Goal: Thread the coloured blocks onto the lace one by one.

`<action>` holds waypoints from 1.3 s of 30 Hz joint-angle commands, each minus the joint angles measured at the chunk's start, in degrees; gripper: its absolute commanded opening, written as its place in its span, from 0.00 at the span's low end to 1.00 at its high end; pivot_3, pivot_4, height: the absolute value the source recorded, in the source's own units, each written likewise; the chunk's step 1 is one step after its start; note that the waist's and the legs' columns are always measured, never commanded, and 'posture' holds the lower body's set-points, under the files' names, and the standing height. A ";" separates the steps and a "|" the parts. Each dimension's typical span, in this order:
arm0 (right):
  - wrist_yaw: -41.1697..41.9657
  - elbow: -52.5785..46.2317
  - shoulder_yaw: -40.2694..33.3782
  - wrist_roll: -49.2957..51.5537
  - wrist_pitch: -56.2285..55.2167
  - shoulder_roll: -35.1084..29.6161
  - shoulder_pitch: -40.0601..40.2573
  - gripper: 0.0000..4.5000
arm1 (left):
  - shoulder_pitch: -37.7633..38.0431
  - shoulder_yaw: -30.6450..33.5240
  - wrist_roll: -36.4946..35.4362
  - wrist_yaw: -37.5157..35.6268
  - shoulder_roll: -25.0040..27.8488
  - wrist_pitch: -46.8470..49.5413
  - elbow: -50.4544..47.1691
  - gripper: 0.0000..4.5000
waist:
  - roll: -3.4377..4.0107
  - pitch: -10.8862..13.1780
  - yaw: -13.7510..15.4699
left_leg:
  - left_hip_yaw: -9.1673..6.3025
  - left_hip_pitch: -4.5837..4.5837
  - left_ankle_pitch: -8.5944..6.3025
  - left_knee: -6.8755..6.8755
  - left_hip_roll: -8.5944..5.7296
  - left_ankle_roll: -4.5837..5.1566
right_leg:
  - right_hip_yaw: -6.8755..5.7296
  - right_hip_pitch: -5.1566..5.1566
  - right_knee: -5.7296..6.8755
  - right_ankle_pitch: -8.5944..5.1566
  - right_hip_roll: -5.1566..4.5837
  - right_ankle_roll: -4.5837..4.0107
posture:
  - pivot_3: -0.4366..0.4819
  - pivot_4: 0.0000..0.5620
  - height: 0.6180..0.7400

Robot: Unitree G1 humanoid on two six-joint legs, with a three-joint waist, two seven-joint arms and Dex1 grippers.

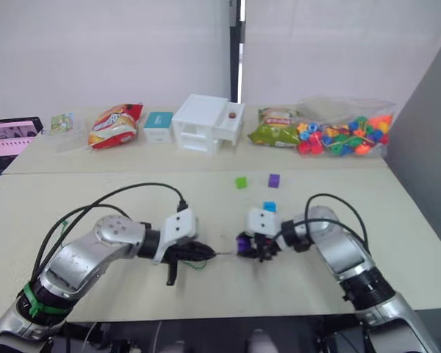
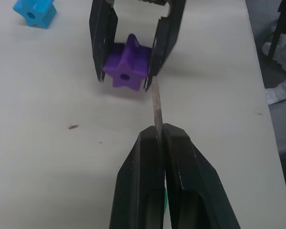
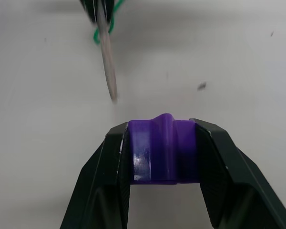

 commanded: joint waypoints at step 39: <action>-2.05 -6.04 4.58 -3.79 2.48 -0.94 4.12 0.31 | -5.43 -6.98 8.47 0.52 -4.52 -2.88 6.57 0.00 | -0.01 0.00 0.35 | 0.00 0.05 0.00 0.03 -0.02 0.00 | -0.01 0.10 -0.04 0.00 -0.02 0.00 | 0.48 0.27 1.00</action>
